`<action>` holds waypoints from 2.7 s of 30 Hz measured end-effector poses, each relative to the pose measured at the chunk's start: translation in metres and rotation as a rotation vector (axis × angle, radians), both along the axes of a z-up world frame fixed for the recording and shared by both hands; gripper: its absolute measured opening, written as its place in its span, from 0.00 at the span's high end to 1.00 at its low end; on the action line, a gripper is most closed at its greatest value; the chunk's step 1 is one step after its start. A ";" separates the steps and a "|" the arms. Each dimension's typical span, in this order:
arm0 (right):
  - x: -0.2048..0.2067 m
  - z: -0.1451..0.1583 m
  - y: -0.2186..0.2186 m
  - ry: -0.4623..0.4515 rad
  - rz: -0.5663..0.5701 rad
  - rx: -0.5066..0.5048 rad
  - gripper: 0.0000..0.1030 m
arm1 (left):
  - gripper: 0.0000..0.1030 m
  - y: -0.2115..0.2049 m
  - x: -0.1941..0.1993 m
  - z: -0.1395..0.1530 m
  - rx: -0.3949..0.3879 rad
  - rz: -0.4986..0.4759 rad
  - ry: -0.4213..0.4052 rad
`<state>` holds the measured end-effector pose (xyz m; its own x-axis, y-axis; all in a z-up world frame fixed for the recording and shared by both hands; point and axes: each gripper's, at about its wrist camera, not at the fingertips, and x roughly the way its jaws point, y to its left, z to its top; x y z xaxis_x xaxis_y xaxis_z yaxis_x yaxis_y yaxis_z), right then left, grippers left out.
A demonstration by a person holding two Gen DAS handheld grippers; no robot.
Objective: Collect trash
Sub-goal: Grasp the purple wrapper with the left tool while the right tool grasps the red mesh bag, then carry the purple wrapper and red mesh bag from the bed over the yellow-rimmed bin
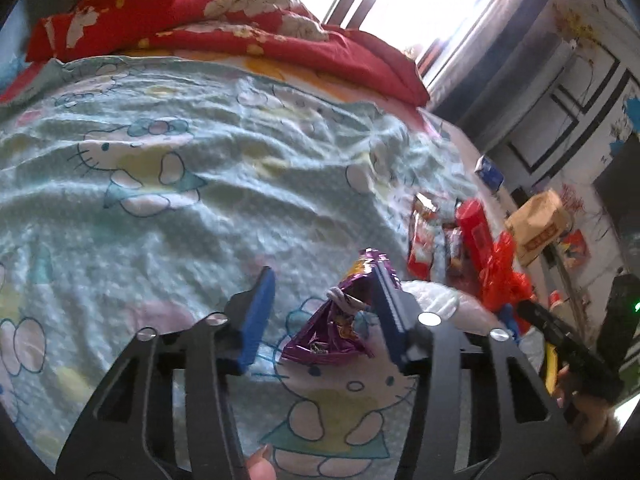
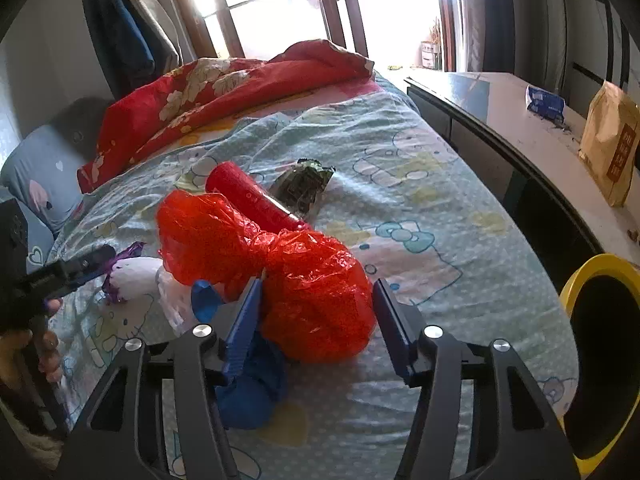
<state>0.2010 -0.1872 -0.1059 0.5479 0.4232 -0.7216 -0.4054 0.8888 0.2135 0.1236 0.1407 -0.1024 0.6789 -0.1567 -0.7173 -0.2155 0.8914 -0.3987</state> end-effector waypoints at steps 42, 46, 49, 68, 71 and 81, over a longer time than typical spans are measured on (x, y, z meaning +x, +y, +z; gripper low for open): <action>-0.023 0.047 -0.023 -0.145 0.003 0.063 0.88 | 0.90 -0.036 -0.006 0.068 -0.012 -0.125 -0.185; -0.027 0.055 -0.027 -0.169 -0.004 0.068 0.89 | 0.90 -0.049 -0.001 0.073 -0.008 -0.153 -0.194; -0.028 0.061 -0.032 -0.183 -0.010 0.074 0.89 | 0.90 -0.062 0.003 0.078 -0.005 -0.181 -0.205; -0.040 0.080 -0.095 -0.243 -0.117 0.099 0.90 | 0.90 -0.160 0.028 0.106 0.039 -0.384 -0.273; -0.041 0.083 -0.106 -0.253 -0.144 0.102 0.90 | 0.90 -0.173 0.032 0.108 0.040 -0.411 -0.278; -0.040 0.083 -0.147 -0.261 -0.236 0.112 0.90 | 0.90 -0.217 0.038 0.108 0.058 -0.505 -0.286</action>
